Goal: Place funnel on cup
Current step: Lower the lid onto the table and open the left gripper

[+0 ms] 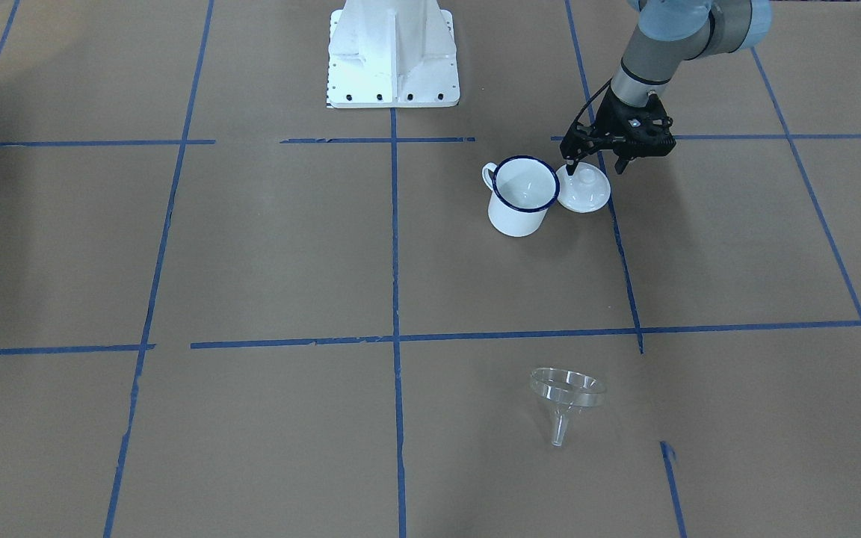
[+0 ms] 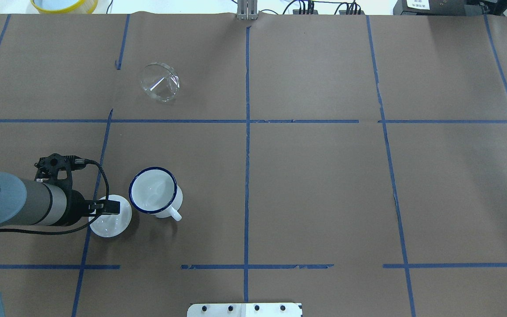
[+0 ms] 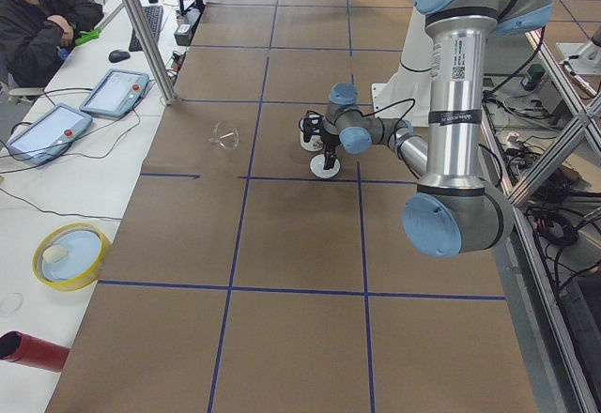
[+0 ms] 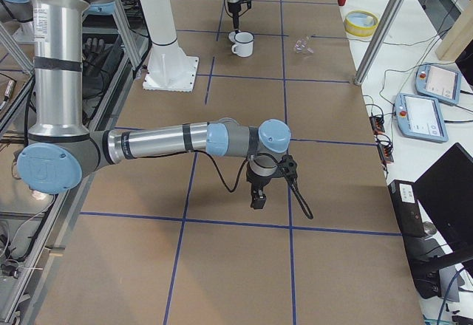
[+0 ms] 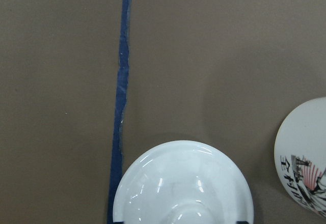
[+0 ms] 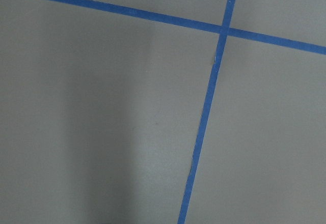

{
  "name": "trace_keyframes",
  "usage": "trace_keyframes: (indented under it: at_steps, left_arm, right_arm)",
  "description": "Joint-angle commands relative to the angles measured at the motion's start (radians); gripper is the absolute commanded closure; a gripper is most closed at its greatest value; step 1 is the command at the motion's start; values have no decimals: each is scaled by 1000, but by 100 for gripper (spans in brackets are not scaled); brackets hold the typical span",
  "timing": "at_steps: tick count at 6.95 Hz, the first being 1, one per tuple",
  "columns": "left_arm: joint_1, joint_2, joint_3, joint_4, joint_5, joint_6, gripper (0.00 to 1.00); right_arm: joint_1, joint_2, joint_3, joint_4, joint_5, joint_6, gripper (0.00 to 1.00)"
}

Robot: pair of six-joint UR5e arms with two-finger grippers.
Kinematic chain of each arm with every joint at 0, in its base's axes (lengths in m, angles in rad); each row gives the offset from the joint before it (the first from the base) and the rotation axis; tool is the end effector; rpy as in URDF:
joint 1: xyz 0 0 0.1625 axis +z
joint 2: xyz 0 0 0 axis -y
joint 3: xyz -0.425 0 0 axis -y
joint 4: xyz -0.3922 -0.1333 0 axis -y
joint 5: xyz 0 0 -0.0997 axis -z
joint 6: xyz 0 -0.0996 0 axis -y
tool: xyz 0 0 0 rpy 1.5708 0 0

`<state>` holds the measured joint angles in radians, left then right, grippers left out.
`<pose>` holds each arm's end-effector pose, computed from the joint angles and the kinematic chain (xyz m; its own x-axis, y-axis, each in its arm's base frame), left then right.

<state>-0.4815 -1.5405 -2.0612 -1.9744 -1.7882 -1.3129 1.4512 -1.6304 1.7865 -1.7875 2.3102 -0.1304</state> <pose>0.3712 -0.3201 0.4005 0.6350 -0.0508 -0.7709 0.1499 0.9870 0.0584 0.0112 -0.4618 0.6053 0.7167 -0.1761 0.6748 0.2141 0.9764 0.0274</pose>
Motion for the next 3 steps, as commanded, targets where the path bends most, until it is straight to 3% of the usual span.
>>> trace_keyframes:
  at_steps: [1, 2, 3]
  left_arm:
    - [-111, 16, -109, 6, -10, -5, 0]
    - [-193, -2, -103, -1, -10, -18, 0]
    - [-213, -63, -77, -39, -4, -187, 0]
  right_arm:
    - [0, 0, -1, 0, 0, 0, 0]
    - [0, 0, -1, 0, 0, 0, 0]
    - [0, 0, -1, 0, 0, 0, 0]
